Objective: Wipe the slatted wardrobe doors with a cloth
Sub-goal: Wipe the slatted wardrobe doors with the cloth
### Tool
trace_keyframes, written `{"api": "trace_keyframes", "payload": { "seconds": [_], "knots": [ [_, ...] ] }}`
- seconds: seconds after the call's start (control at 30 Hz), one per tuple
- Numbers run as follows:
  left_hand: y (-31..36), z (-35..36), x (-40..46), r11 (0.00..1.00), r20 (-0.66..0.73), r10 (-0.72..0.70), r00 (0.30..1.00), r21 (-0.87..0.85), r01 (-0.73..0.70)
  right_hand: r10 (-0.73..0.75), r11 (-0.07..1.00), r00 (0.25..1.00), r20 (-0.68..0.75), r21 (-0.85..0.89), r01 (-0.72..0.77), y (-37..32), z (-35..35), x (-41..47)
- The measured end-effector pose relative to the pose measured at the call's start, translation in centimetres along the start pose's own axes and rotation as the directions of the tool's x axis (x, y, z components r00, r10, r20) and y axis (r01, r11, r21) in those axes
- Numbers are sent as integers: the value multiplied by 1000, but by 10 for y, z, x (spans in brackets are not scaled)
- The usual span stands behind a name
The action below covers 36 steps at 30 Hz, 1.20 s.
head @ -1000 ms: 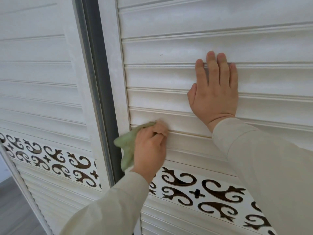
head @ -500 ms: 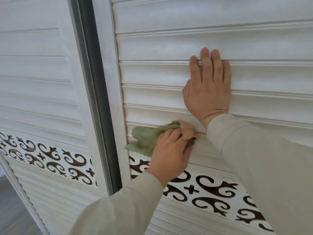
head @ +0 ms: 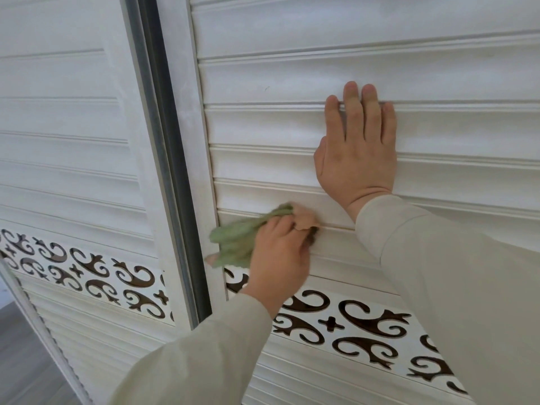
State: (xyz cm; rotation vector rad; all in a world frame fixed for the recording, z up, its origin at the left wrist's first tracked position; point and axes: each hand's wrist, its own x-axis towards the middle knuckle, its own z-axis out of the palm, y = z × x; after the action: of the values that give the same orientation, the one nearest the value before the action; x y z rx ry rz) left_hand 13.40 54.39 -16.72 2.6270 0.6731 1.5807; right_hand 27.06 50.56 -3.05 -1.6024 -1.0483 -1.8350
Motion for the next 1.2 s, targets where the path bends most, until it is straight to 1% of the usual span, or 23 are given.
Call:
{"api": "trace_keyframes", "payload": {
  "seconds": [0.07,0.13,0.17,0.27,0.33,0.4,0.47,0.53,0.6,0.67,0.73,0.83,0.9,0.93,0.97,1.03,1.1,1.13,1.2],
  "knots": [
    [3,1,3,999,38,50,998,-17,-49,-1,1000,1000,6,2,1,-3,-2,0],
    [-12,-9,3,999,41,41,998,14,-41,-1,1000,1000,25,14,0,-6,-4,1],
    [-24,-16,2,1000,25,3,1000,25,-4,0,1000,999,34,18,-1,-7,-4,1],
    [-64,-37,-2,983,-36,-174,984,42,176,4,1000,999,37,12,-4,-15,-2,3],
    [-75,-42,-1,972,-49,-231,972,28,233,6,1000,999,40,12,-6,-22,0,5],
    [-71,-40,0,977,-38,-214,976,-16,214,3,1000,999,41,1,-3,-32,3,7],
    [-56,-30,3,993,2,-87,996,-76,87,7,1000,999,41,-7,-6,-41,5,9],
    [-41,-21,7,992,44,39,998,-122,-33,16,1000,999,39,-7,-15,-47,5,10],
    [-38,-19,10,989,53,92,994,-118,-85,14,1000,999,51,-14,-13,-47,4,10],
    [-52,-26,8,994,32,56,998,-90,-53,-3,1000,996,89,5,3,-46,1,10],
    [-73,-34,5,998,-24,-27,999,-65,26,-40,999,993,107,19,38,-40,-3,10],
    [-94,-42,4,994,-46,-112,993,-26,111,-178,984,978,103,41,175,-21,-9,13],
    [-94,-44,4,992,-43,-126,991,-2,126,-284,958,955,82,56,280,-4,-15,16],
    [-92,-44,3,992,-50,-127,991,9,127,-310,950,948,78,63,305,6,-18,15],
    [-90,-44,3,991,-53,-131,990,17,132,-309,950,948,80,70,303,16,-21,14],
    [-82,-44,2,987,-65,-154,986,33,156,-253,967,963,95,68,247,38,-30,5],
    [-71,-42,1,979,-73,-197,978,32,200,-213,977,965,152,60,206,54,-36,-5],
    [-63,-38,2,980,-76,-196,978,25,199,-211,977,957,196,62,203,56,-38,-8],
    [-34,-25,5,990,-76,-141,987,11,142,-196,980,940,279,87,178,56,-41,-10]
  ]
}}
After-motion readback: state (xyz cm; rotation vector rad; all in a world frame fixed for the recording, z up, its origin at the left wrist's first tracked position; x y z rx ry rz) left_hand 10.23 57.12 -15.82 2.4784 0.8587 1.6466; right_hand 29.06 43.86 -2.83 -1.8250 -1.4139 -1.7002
